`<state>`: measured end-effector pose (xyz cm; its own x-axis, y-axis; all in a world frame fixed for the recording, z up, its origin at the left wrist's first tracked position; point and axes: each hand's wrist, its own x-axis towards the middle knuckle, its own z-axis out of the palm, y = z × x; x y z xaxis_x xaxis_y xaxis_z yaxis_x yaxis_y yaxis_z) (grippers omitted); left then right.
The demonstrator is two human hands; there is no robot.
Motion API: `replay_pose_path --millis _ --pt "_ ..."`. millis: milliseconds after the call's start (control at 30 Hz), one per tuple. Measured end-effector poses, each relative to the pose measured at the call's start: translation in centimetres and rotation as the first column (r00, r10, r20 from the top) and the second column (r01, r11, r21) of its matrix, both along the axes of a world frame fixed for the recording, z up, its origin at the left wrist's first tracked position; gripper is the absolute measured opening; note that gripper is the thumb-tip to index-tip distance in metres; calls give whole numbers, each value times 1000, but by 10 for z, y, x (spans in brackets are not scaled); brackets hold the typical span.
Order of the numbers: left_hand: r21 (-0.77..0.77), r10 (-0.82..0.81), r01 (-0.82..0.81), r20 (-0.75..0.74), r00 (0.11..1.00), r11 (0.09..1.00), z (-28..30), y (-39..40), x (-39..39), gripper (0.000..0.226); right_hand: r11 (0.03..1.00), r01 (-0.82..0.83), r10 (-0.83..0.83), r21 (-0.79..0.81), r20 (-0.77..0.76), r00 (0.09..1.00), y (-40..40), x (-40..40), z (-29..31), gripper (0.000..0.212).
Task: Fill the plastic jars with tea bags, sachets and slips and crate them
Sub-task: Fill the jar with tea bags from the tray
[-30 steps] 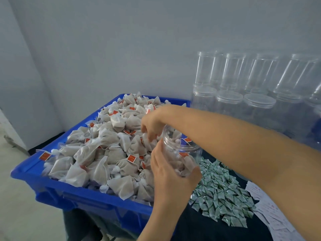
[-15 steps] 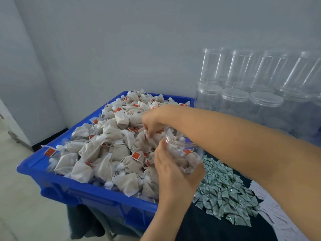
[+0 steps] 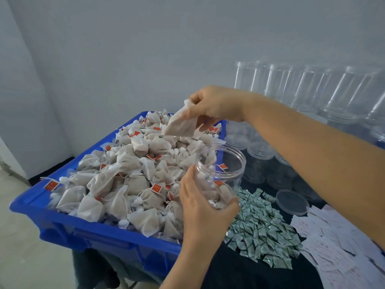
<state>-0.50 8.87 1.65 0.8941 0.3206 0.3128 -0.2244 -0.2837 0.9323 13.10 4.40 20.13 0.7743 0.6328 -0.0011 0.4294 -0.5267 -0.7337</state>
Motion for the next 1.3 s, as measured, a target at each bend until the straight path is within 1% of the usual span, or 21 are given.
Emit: replay_pose_path --millis 67,133,200,367,533,667,733,767,833,900,967,1033,1100,1200,1300 --pt "-26 -6 6 -14 1000 1000 1 0 0 96 999 19 -21 39 44 999 -12 -6 9 9" --pt "-56 -13 12 -16 1000 998 1 0 0 94 998 26 -31 59 75 997 -25 -13 14 15" --pt "-64 -17 16 -14 1000 998 0 0 1 96 999 31 -34 37 81 996 -37 -19 15 19" --pt "-76 -20 19 -1 1000 997 -2 1 3 100 998 60 -59 -30 23 998 -55 -26 -2 17" --pt "-62 -5 5 4 1000 998 -1 0 2 97 994 44 -39 -97 53 998 -60 -33 -13 13" --pt "-64 -9 8 -16 1000 998 0 0 2 101 994 25 -11 -104 132 991 -52 -42 -19 18" --pt "-64 -2 1 -7 1000 998 0 0 3 99 983 22 21 -185 228 974 -46 -45 -25 19" --pt "-69 1 -1 -1 1000 998 0 0 3 99 971 19 45 -237 263 964 -43 -47 -29 16" --pt "-81 -2 2 0 1000 997 0 0 4 99 942 7 107 -335 321 941 -39 -51 -34 12" --pt "-90 -2 2 1 1000 996 0 0 4 99 903 4 179 -429 386 905 -36 -53 -36 17" --pt "-91 1 -1 4 1000 996 1 1 4 100 858 -22 265 -513 406 875 -34 -55 -35 20" --pt "-80 3 -3 3 1000 997 1 1 4 101 789 -56 352 -612 376 857 -32 -56 -34 21" --pt "-54 5 -5 8 1000 999 0 1 4 99 717 -88 412 -692 318 854 -31 -56 -33 18" --pt "-11 8 -7 28 1000 1000 -1 1 3 96 628 -132 457 -767 226 860 -31 -52 -31 20" --pt "29 7 -8 37 999 1000 -3 1 3 95 510 -147 481 -848 139 866 -29 -50 -30 16"
